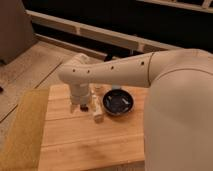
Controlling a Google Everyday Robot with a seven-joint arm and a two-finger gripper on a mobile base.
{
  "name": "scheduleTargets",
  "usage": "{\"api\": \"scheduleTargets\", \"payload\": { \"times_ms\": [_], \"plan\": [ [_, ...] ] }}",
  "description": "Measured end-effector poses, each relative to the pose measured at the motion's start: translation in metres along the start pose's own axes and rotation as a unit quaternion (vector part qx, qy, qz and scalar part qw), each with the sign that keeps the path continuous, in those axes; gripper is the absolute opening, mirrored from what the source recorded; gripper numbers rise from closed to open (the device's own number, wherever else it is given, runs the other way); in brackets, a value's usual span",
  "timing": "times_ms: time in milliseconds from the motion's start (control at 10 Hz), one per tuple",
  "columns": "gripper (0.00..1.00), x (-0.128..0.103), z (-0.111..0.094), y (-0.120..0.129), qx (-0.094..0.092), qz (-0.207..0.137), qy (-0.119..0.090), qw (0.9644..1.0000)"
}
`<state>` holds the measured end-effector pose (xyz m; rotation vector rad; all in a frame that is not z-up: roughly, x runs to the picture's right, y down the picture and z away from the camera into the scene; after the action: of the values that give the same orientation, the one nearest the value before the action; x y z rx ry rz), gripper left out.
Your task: Push the eraser across the table
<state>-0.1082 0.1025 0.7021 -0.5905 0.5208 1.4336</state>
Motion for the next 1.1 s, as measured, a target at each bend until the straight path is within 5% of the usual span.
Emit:
{"api": "scheduleTargets", "payload": {
  "times_ms": [900, 1100],
  "plan": [
    [0.65, -0.001, 0.0, 0.0, 0.001, -0.002, -0.003, 1.0],
    [0.65, -0.014, -0.004, 0.01, -0.009, -0.036, -0.032, 0.9988]
  ]
}}
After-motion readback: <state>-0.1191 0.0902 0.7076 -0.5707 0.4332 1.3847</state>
